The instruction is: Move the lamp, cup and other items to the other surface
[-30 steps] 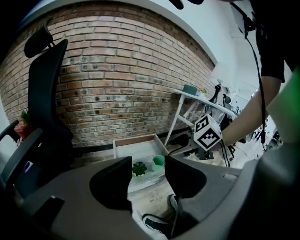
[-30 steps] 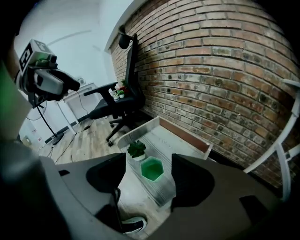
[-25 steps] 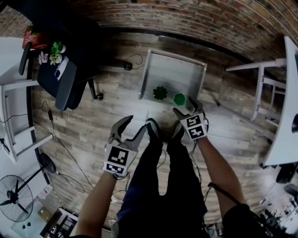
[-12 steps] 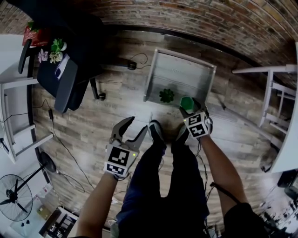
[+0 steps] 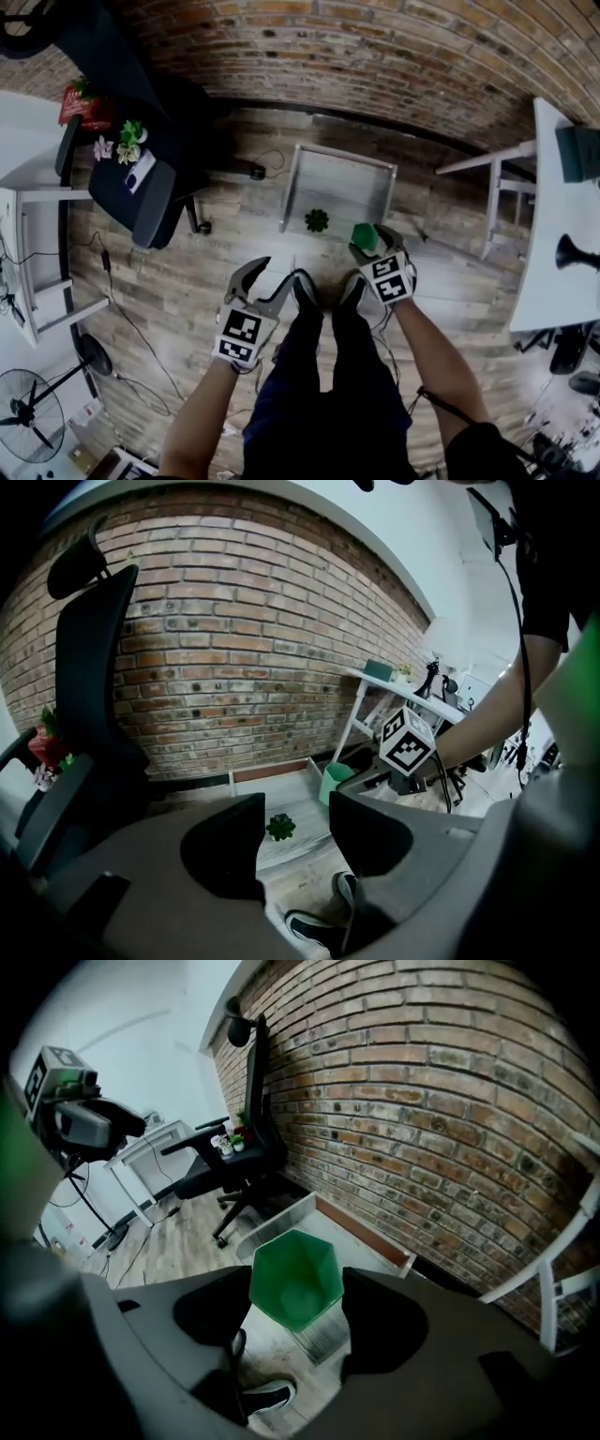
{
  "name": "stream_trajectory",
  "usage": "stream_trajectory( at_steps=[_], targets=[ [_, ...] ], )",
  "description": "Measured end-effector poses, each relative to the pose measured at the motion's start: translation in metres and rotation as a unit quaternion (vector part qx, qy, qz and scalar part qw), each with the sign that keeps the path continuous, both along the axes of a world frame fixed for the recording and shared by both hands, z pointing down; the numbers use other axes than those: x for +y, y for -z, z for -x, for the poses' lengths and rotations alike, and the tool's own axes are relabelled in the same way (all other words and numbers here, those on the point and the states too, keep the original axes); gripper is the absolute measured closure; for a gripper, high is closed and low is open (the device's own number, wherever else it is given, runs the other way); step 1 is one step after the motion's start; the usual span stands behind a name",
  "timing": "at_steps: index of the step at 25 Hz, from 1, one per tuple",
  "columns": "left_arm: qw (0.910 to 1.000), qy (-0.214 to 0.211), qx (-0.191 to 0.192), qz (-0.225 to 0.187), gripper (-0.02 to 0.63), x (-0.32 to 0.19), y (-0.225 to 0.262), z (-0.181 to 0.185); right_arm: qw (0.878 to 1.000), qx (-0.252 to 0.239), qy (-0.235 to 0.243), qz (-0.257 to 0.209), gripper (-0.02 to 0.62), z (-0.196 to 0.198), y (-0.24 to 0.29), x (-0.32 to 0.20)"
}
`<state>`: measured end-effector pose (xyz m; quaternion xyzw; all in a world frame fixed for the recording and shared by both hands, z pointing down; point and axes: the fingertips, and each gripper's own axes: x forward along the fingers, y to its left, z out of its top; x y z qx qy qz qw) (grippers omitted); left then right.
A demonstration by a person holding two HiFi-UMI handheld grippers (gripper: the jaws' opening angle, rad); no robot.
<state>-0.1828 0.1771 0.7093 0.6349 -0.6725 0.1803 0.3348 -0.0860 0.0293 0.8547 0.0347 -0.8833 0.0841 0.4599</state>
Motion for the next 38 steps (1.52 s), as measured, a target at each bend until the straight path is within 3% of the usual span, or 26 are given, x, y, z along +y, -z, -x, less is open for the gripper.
stream_trajectory(
  at_steps=[7,17,29,38],
  targets=[
    [0.9992,0.007,-0.011,-0.037,0.397,-0.022,0.084,-0.007,0.999,-0.031,-0.003,-0.019,0.291,-0.033,0.118,-0.021],
    [0.9969,-0.01,-0.034,-0.071,0.397,-0.042,0.175,-0.049,0.994,-0.081,-0.065,-0.012,0.291,-0.095,0.249,-0.047],
    [0.9928,-0.028,-0.04,-0.109,0.397,-0.055,0.217,-0.08,0.99,-0.109,-0.092,-0.018,0.293,-0.136,0.312,-0.053],
    [0.9873,-0.1,-0.027,-0.12,0.397,-0.076,0.225,-0.09,0.975,-0.103,-0.189,-0.044,0.293,-0.184,0.339,-0.088]
  ],
)
